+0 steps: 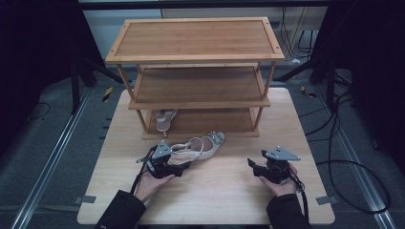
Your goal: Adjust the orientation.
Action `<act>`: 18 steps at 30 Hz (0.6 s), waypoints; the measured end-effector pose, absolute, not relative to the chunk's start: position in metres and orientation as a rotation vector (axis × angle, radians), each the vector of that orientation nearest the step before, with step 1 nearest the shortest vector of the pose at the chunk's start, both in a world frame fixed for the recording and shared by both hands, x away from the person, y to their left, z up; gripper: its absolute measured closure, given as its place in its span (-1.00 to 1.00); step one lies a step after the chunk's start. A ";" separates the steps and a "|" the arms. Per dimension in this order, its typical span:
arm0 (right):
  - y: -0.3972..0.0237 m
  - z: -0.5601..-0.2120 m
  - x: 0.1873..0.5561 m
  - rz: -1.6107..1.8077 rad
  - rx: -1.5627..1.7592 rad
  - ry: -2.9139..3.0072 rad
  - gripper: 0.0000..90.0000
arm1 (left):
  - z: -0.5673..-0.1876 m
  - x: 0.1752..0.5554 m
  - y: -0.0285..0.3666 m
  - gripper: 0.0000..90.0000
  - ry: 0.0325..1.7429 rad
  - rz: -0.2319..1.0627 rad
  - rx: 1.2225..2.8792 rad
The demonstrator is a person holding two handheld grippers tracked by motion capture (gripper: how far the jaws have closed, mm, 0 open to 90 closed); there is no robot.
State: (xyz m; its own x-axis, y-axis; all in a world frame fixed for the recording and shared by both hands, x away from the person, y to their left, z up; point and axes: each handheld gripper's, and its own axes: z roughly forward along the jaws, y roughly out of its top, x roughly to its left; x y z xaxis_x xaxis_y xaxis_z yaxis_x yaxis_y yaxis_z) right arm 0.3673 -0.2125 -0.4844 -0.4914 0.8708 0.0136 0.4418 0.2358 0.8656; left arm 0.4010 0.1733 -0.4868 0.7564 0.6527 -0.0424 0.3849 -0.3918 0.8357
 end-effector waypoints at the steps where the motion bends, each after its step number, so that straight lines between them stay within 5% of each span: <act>1: -0.213 -0.485 0.368 1.184 1.199 2.036 -0.26 | -0.486 0.403 0.171 -0.49 0.776 0.360 2.026; 18: -0.214 -0.486 0.367 1.181 1.189 2.057 -0.26 | -0.489 0.422 0.160 -0.42 0.771 0.310 2.058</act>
State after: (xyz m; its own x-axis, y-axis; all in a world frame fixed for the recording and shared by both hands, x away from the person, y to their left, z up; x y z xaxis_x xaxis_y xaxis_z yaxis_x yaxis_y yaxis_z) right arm 0.3675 -0.2140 -0.4863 -0.5050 0.8630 0.0119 0.4451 0.2486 0.8603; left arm 0.4221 0.1604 -0.4891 0.7751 0.6281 -0.0691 0.4055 -0.4105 0.8167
